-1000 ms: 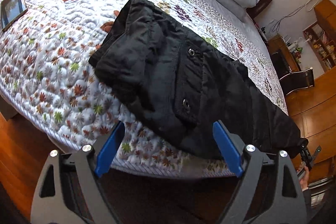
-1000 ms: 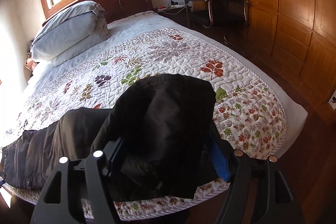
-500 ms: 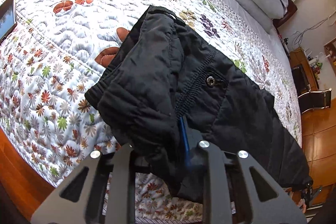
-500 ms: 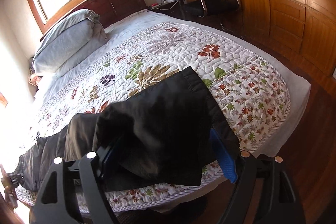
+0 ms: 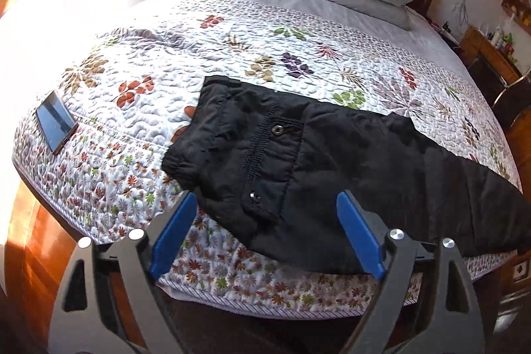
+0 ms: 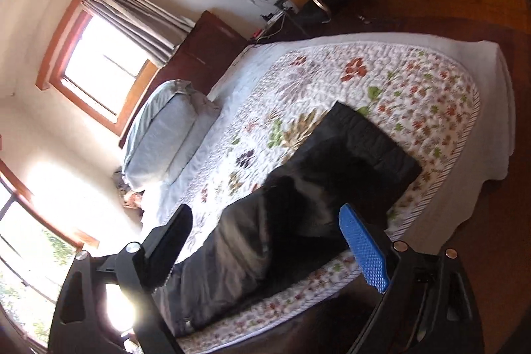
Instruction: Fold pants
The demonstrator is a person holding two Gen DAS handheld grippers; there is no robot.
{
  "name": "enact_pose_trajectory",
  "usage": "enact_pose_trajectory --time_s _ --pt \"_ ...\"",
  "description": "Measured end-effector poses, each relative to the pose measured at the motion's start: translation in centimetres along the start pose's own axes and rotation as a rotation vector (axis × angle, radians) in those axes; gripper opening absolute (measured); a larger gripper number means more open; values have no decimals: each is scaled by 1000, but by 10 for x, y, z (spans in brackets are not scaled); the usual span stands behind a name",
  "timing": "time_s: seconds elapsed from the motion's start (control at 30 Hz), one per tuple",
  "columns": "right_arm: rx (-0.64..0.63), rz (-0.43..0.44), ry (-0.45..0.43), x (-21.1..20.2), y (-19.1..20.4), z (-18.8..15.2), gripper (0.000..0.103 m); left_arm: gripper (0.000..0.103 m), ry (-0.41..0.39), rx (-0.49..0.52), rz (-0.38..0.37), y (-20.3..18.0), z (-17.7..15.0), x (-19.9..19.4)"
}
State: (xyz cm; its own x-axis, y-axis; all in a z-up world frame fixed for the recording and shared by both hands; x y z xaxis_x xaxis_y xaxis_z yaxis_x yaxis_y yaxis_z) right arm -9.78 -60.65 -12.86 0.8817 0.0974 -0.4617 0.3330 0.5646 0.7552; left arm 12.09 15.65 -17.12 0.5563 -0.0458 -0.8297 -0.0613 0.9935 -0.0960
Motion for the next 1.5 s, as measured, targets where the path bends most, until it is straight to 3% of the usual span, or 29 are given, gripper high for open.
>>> enact_pose_trajectory --time_s 0.07,0.2,0.33,0.43,0.5,0.57,0.63,0.77,0.87,0.97,1.07,1.2,1.3,1.37,1.5 --pt "14 16 44 17 14 -9 91 92 6 59 -15 -24 2 8" --pt "72 -80 130 60 9 -24 91 99 81 134 7 -59 -3 43" --pt "285 -117 187 93 -21 -33 91 99 139 138 61 -61 -14 78" --pt "457 -81 182 111 -43 -37 91 99 176 138 88 -53 -25 95" --pt "492 -96 160 120 -52 -34 90 99 182 132 80 -48 -29 100" --pt "495 -95 130 127 -56 -27 84 100 164 133 66 -47 -30 98" --pt "467 -113 116 132 -57 -21 64 100 160 153 64 -48 -31 98" --pt "380 -117 105 139 -45 -9 53 100 159 170 70 -49 -32 101" --pt "300 30 47 136 -15 10 45 100 159 175 71 -49 -32 102" --pt "142 278 -62 117 33 33 45 100 154 177 70 -49 -33 103" --pt "54 348 -84 106 47 29 45 100 154 180 77 -49 -33 103" --pt "28 1 -60 108 -19 8 72 100 162 181 82 -49 -34 103" --pt "63 -233 -25 100 -76 -7 73 100 180 183 82 -50 -33 104" --pt "64 -313 -33 89 -94 -14 73 100 192 182 82 -50 -33 104" --pt "67 -319 -47 71 -100 -23 77 100 178 169 82 -50 -33 98"
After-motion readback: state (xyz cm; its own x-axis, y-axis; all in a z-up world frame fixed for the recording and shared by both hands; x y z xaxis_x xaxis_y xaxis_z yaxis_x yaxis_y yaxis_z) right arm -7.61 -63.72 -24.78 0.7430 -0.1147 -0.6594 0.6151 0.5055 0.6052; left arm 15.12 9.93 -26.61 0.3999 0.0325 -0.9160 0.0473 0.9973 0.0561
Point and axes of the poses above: each gripper's, at about its wrist camera, not at the fingertips, and x roughly the way its jaws point, y to its left, z to its top, the point moved 9 cm from there along x, roughly the way its jaws point
